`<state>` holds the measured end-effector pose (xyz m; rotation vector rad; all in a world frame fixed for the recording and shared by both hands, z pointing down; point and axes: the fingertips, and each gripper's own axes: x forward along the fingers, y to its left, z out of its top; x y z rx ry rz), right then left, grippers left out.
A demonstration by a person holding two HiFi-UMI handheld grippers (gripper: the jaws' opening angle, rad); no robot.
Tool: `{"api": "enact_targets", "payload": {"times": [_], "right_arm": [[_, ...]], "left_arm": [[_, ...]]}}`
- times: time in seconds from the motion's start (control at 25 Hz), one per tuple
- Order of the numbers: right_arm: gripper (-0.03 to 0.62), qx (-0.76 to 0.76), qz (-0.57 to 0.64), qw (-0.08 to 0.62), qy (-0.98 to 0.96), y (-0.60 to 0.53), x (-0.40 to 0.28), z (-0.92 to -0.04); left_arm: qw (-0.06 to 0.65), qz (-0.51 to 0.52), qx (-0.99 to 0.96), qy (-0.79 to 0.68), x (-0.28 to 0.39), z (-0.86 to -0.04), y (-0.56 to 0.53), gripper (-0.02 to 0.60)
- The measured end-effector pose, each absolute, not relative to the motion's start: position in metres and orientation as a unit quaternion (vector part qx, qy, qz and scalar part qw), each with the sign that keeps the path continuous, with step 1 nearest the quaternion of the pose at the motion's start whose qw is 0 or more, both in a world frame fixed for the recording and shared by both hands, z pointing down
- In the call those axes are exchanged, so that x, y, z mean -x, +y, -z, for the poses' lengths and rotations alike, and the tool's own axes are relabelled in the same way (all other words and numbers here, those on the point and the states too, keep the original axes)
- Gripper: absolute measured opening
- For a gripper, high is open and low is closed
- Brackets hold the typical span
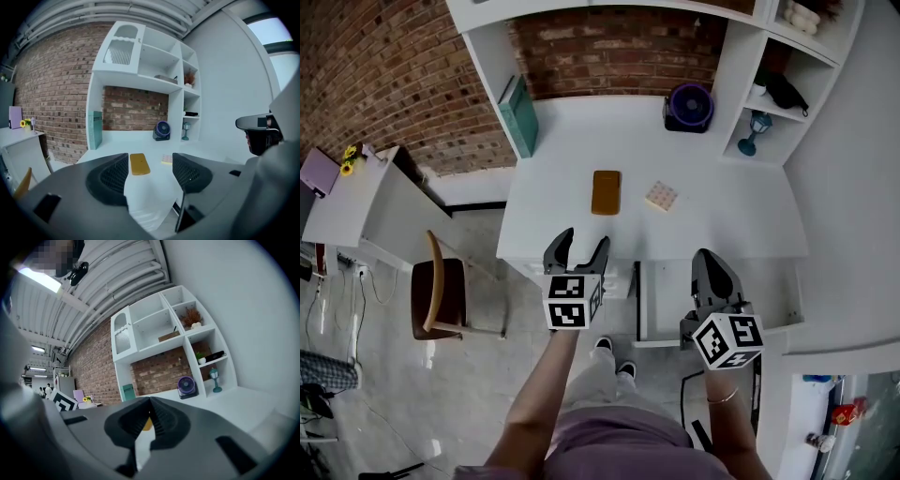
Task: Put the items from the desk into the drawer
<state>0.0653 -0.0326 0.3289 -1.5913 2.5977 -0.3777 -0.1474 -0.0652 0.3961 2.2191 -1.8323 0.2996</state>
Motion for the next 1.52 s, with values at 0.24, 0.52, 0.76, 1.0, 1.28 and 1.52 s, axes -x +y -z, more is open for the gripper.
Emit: {"api": "enact_targets", "payload": {"times": [0.24, 0.52, 0.76, 1.0, 1.28, 1.52], "right_arm": [[0.003, 0.515, 0.119, 0.028, 0.849, -0.064, -0.066, -0.334], [0.003, 0.517, 0.128, 0.015, 0.846, -0.106, -0.064, -0.347], [0.003, 0.513, 0.140, 0.003, 0.847, -0.137, -0.057, -0.365], [0.003, 0.510, 0.154, -0.007, 0.846, -0.158, -0.051, -0.381], [0.003, 0.514, 0.167, -0.015, 0.841, -0.174, -0.049, -0.393], [0.003, 0.518, 0.170, -0.023, 0.838, -0.185, -0.047, -0.401]], "left_arm": [[0.136, -0.117, -0.760, -0.625, 0.143, -0.421, -0.101, 0.293], [0.154, -0.136, -0.747, -0.633, 0.150, -0.449, -0.151, 0.331], [0.164, -0.157, -0.738, -0.635, 0.155, -0.476, -0.184, 0.337], [0.181, -0.180, -0.733, -0.631, 0.154, -0.501, -0.206, 0.344], [0.189, -0.208, -0.727, -0.626, 0.156, -0.526, -0.228, 0.348], [0.197, -0.216, -0.723, -0.626, 0.157, -0.538, -0.247, 0.354]]}}
